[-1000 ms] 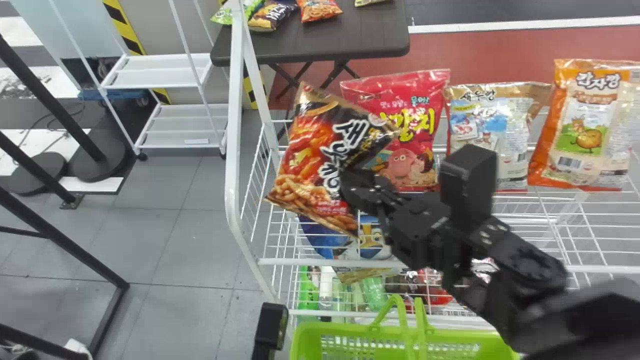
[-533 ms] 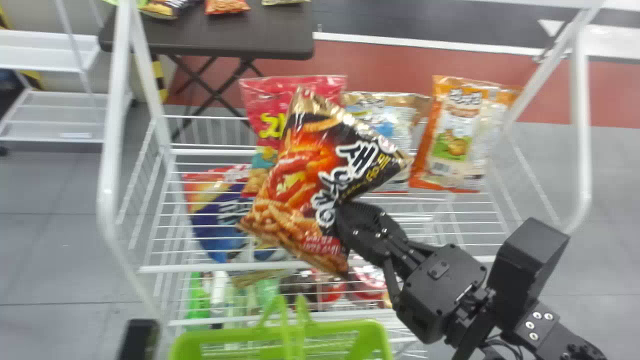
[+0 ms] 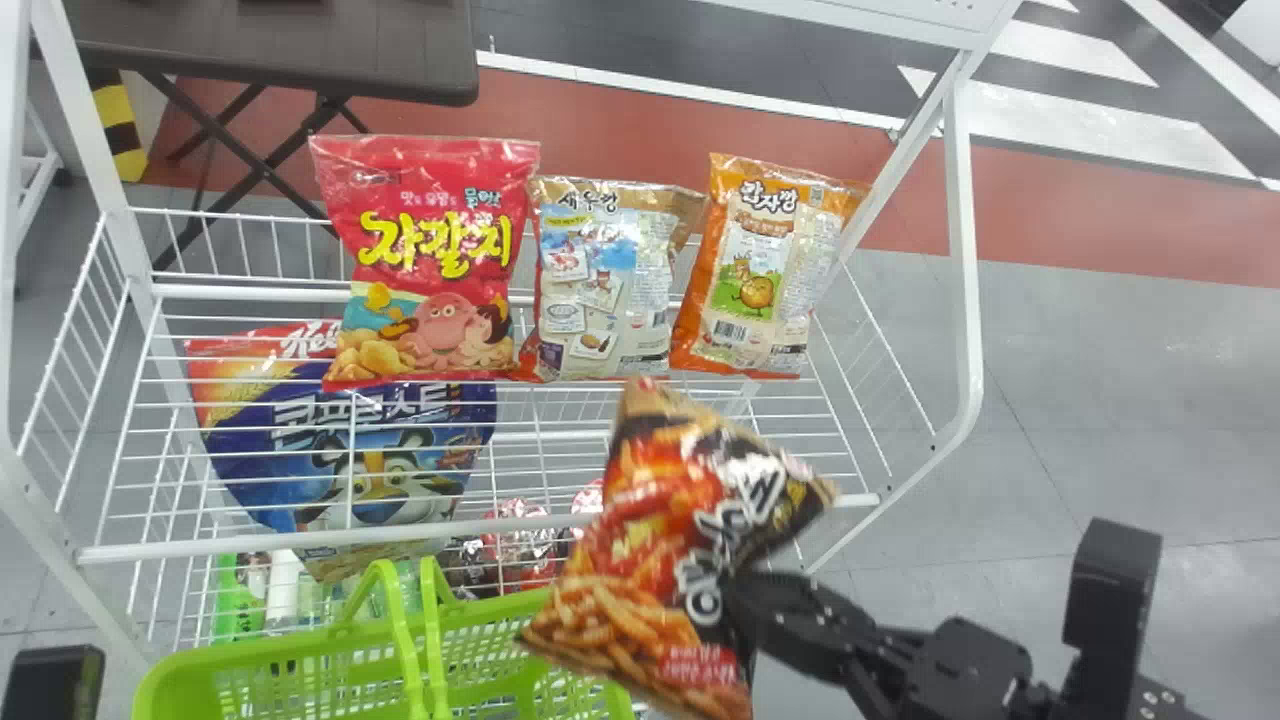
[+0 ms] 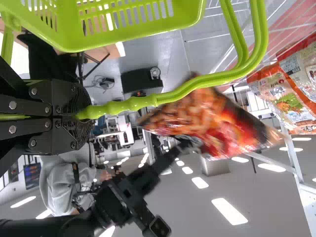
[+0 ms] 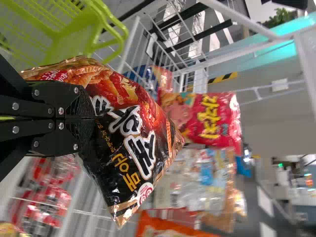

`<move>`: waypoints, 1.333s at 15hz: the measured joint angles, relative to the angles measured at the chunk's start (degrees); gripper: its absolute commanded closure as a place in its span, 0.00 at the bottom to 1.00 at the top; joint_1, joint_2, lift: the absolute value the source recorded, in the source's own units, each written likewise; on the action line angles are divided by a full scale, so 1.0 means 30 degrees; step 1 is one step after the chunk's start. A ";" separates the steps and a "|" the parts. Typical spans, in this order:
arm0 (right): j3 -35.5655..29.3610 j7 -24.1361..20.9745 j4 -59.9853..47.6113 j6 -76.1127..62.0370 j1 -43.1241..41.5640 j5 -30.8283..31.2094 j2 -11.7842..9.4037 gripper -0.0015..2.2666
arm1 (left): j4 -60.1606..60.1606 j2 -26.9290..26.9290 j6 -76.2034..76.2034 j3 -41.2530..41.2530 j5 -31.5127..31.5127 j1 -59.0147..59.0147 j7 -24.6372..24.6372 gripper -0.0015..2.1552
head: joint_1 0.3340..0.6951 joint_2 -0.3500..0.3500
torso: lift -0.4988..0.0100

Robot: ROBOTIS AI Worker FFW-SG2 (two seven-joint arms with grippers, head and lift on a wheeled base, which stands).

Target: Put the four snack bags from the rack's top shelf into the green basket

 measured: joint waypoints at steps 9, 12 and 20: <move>0.5972 0.0452 0.4539 0.1641 -0.1110 0.1443 -0.0794 0.94 | -0.0339 0.0014 0.0093 -0.0179 -0.0027 0.0109 0.0013 1.00 | 1.00 0.00 | 0.98; 0.8202 -0.0274 0.5459 0.1415 -0.1647 0.2554 -0.1102 0.54 | -0.0373 0.0006 0.0096 -0.0243 -0.0030 0.0151 0.0002 1.00 | 1.00 0.00 | 0.98; 0.9511 -0.1883 0.5760 0.0232 -0.2085 0.5043 -0.1842 0.02 | -0.0474 0.0022 0.0036 -0.0350 -0.0060 0.0249 -0.0053 1.00 | 1.00 0.00 | 0.98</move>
